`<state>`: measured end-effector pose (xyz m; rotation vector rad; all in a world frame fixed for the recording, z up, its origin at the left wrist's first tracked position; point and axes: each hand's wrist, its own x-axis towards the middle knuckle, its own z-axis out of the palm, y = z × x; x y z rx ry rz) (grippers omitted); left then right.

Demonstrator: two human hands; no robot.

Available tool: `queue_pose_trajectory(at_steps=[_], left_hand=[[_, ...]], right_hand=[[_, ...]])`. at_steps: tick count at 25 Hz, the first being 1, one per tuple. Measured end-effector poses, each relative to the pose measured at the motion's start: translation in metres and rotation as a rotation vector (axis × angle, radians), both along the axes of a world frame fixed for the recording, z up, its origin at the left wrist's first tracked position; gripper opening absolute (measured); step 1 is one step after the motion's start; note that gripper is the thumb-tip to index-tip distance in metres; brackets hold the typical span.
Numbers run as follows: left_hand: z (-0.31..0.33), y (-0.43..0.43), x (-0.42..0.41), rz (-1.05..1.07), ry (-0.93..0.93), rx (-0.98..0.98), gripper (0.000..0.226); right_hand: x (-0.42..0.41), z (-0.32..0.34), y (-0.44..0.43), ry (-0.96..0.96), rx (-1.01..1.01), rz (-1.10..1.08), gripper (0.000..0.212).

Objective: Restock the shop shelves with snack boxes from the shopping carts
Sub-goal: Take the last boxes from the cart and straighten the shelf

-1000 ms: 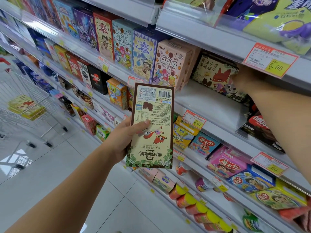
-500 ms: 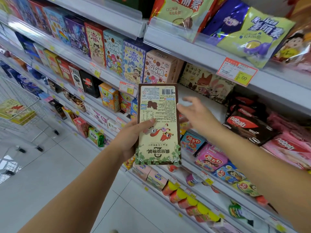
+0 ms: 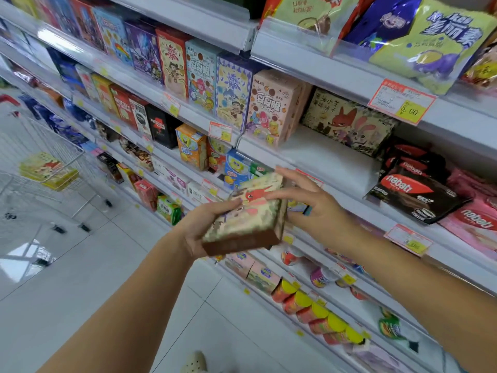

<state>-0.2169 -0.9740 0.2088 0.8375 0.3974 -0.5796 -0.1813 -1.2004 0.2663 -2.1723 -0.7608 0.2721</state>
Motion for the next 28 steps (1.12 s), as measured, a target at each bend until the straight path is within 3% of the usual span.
queue_pose_trajectory(at_steps=[2, 5, 8, 10, 13, 15, 18, 23, 28], left_hand=[[-0.008, 0.006, -0.006, 0.040, -0.047, 0.042, 0.058], [-0.008, 0.010, -0.008, 0.104, -0.141, 0.058, 0.064], [-0.012, 0.005, -0.006, 0.136, -0.177, 0.026, 0.081], [-0.011, -0.004, -0.006, 0.082, -0.212, 0.035, 0.072], [0.000, -0.019, -0.002, -0.009, -0.229, 0.106, 0.033], [0.007, -0.022, 0.007, -0.022, -0.230, 0.171, 0.032], [0.011, -0.021, 0.024, -0.026, -0.283, 0.251, 0.032], [0.012, -0.028, 0.036, -0.036, -0.344, 0.295, 0.032], [-0.017, -0.011, 0.046, 0.021, -0.390, 0.292, 0.028]], right_hand=[[-0.006, -0.003, 0.008, 0.247, 0.126, -0.151, 0.057], [-0.005, 0.001, 0.018, 0.564, 0.347, -0.404, 0.030], [-0.003, -0.002, 0.019, 0.606, 0.293, -0.447, 0.055], [-0.005, 0.001, 0.020, 0.593, 0.226, -0.449, 0.055], [-0.006, 0.023, 0.011, 0.467, 0.243, -0.577, 0.021], [0.001, 0.043, -0.008, 0.303, 0.220, -0.745, 0.009], [0.024, 0.067, -0.034, 0.080, -0.001, -0.848, 0.014], [0.097, 0.082, -0.031, -0.207, -0.486, -0.818, 0.037], [0.165, 0.072, -0.020, -0.224, -0.576, -0.771, 0.036]])
